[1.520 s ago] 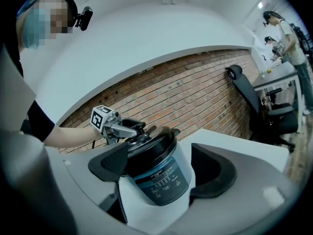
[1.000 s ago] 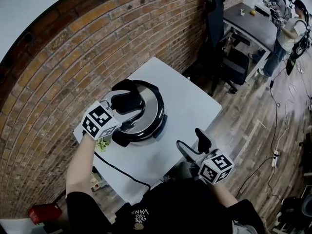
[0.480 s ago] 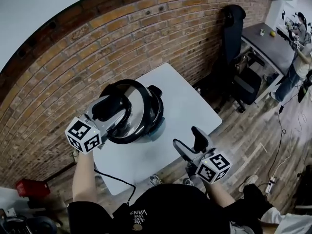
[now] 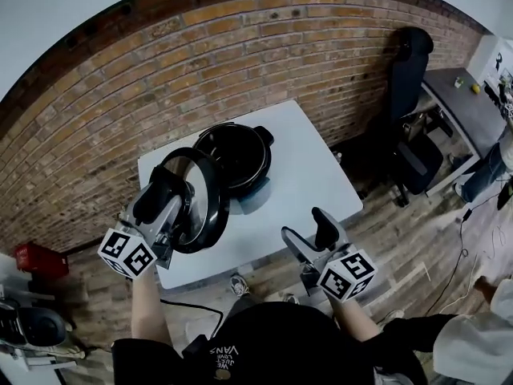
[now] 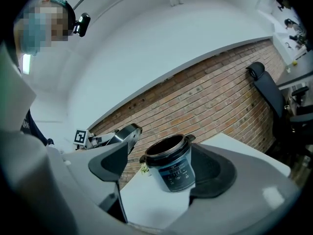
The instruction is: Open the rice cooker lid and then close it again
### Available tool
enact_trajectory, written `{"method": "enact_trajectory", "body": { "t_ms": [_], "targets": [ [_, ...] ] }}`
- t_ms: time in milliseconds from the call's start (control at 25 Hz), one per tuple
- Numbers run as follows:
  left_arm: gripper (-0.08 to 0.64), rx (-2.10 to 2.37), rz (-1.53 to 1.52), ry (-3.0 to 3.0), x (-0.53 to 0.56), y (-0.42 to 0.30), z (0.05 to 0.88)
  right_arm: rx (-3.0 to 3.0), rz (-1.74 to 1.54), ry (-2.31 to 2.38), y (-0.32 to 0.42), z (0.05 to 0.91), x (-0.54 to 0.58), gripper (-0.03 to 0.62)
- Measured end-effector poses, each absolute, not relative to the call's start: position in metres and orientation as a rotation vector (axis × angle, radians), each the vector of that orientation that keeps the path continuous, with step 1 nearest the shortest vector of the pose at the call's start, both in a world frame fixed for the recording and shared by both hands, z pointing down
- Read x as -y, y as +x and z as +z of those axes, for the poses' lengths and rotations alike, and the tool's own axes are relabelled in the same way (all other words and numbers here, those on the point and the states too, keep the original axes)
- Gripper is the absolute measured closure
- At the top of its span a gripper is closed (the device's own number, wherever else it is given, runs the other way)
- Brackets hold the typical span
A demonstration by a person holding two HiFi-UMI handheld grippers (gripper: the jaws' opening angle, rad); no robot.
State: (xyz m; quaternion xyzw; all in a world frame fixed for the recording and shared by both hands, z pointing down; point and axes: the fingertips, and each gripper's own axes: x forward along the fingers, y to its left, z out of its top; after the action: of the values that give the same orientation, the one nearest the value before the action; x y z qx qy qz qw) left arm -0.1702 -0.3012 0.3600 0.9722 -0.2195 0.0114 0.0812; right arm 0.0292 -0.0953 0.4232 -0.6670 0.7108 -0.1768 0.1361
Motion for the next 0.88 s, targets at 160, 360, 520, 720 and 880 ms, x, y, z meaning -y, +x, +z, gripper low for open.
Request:
{"method": "enact_trajectory", "body": {
  "t_ms": [160,360,520,720,880],
  "targets": [
    [0.279,0.795,-0.035,2.796,0.275,-0.198,0.379,-2.087,-0.535,-1.905,0.029,0.428,0.083,0.196],
    [0.279,0.931,-0.121,2.626,0.243,-0.231,0.408,-2.151,-0.581,-1.861,0.021,0.434,0.070,0.196],
    [0.279,0.979,-0.146,2.560,0.219,-0.249,0.434,-2.173,-0.606,-1.827,0.015,0.443,0.062,0.196],
    [0.279,1.022,-0.131,2.469,0.192,-0.261,0.458,-2.211,-0.635,-1.794,0.006,0.452,0.056,0.196],
    [0.279,1.043,-0.133,2.418,0.178,-0.273,0.473,-2.226,-0.654,-1.779,0.001,0.455,0.053,0.196]
  ]
}}
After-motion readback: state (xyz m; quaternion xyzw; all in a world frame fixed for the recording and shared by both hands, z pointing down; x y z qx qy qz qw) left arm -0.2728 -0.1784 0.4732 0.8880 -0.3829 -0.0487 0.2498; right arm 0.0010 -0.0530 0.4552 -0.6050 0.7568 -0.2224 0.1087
